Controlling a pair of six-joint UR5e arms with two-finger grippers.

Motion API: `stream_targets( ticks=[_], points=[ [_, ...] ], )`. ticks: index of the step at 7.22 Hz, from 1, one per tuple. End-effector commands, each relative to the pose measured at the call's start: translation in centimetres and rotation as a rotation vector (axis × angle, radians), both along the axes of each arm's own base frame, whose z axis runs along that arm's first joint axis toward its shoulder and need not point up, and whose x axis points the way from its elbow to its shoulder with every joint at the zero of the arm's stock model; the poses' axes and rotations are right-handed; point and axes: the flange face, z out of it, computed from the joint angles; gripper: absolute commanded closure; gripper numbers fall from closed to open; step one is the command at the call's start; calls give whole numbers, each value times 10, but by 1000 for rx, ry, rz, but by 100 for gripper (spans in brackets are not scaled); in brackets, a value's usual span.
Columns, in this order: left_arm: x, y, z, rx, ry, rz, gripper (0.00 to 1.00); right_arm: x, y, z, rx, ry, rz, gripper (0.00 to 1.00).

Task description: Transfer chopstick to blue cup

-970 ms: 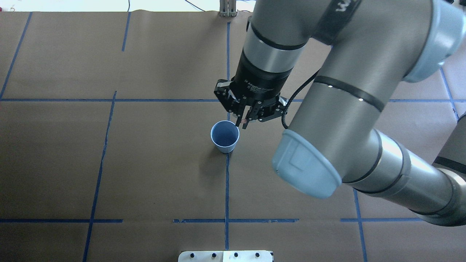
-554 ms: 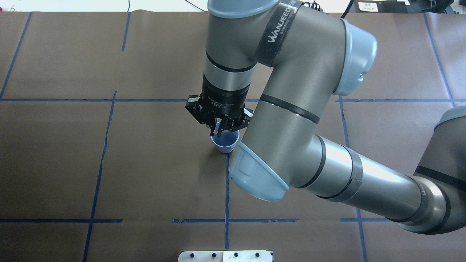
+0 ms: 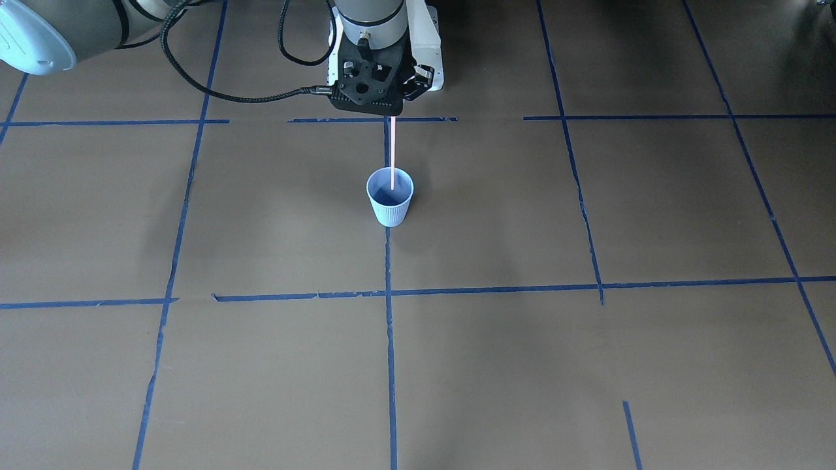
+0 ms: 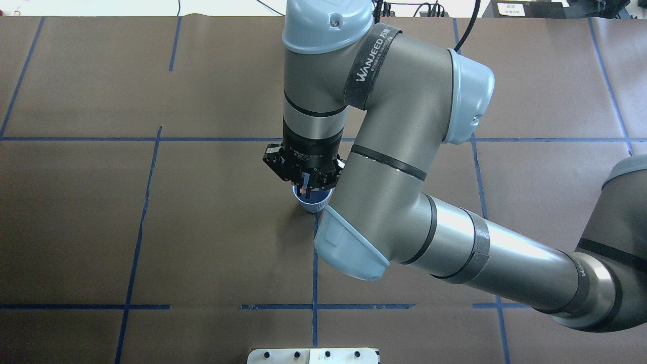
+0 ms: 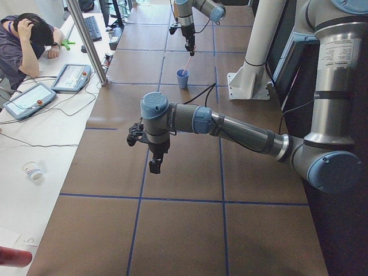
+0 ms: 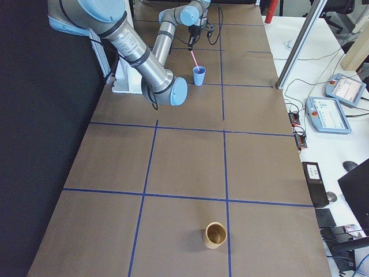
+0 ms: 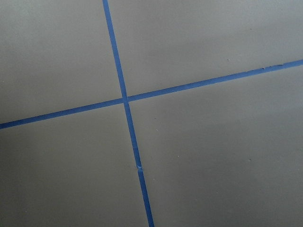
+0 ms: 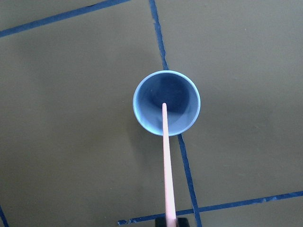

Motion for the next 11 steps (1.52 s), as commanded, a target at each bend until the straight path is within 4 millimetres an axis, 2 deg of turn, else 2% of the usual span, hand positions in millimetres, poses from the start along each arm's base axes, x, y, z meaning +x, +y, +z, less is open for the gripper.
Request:
stream_targets(
  ticks=[1, 3, 4, 5, 6, 8, 9, 11],
  points=[
    [0, 1, 1, -1, 0, 0, 0, -4, -1, 6, 8, -7, 1, 1],
    [-2, 2, 3, -4, 0, -5, 0, -2, -5, 8, 11, 1, 21, 1],
    [-3, 2, 3, -5, 0, -7, 0, 9, -15, 8, 33, 7, 53, 0],
    [-3, 1, 5, -9, 0, -6, 0, 30, -33, 15, 38, 13, 96, 0],
    [-5, 0, 20, -40, 1, -10, 0, 54, -42, 51, 52, 37, 115, 0],
    [-33, 3, 58, -66, 0, -14, 0, 113, -57, 128, 154, 89, 83, 0],
    [-43, 4, 80, -76, 3, -2, 0, 159, -72, 164, 242, 109, 39, 0],
    [-43, 3, 109, -78, 46, -11, 0, 253, -105, 243, 368, 175, -67, 0]
  ],
)
